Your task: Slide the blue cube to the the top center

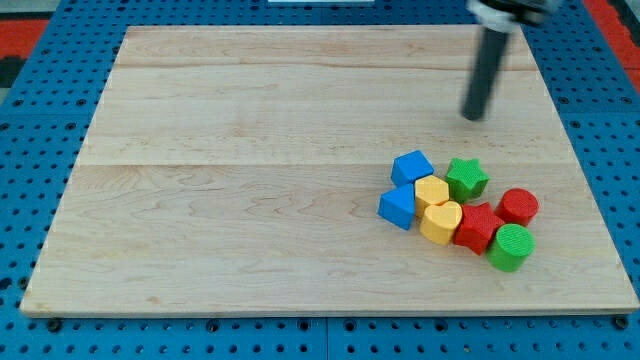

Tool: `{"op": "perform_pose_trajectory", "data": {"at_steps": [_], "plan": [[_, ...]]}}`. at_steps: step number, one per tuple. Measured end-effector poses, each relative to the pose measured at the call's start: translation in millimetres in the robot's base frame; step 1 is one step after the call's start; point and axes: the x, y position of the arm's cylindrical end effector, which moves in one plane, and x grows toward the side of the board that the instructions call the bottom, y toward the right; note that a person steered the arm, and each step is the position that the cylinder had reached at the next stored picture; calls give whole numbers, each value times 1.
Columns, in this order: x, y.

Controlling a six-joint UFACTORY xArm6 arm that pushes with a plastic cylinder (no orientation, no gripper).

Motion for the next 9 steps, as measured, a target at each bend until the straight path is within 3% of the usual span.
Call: {"op": "perform_pose_trajectory", "data": {"at_steps": [1,2,3,9], "plan": [[89,53],[120,26],[115,-32],[110,-64]]}}
